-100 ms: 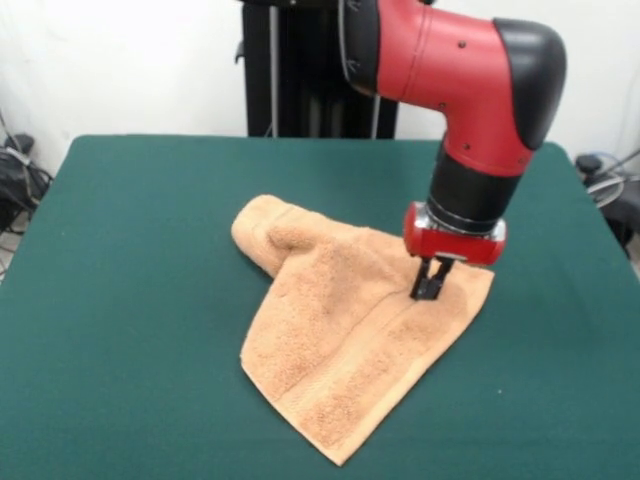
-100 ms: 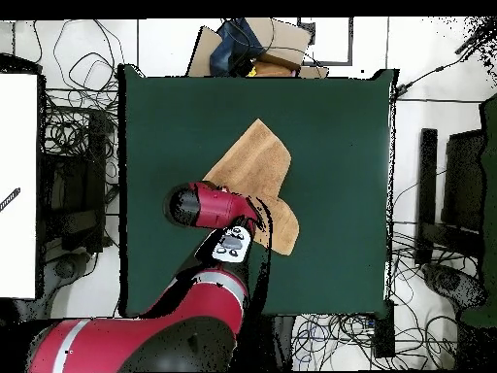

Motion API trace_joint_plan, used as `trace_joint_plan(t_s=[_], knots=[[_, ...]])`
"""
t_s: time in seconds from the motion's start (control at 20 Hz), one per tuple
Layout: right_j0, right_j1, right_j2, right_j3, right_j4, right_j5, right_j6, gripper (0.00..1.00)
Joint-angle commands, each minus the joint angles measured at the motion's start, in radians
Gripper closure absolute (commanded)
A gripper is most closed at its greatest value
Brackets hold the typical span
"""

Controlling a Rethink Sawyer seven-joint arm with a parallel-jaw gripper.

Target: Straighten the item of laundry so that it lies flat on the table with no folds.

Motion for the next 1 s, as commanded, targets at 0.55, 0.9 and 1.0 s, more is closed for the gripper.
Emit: trace_joint_plan(t_s=[0.55,0.9,1.0], knots=[[0.043,0.099,0.203,-0.025,0.091,0.107,0.201,1.00],[0.042,0.088,0.210,-0.002,0.106,0.090,0.212,1.00],[0.045,0.088,0.207,-0.003,0.105,0.089,0.208,1.00]])
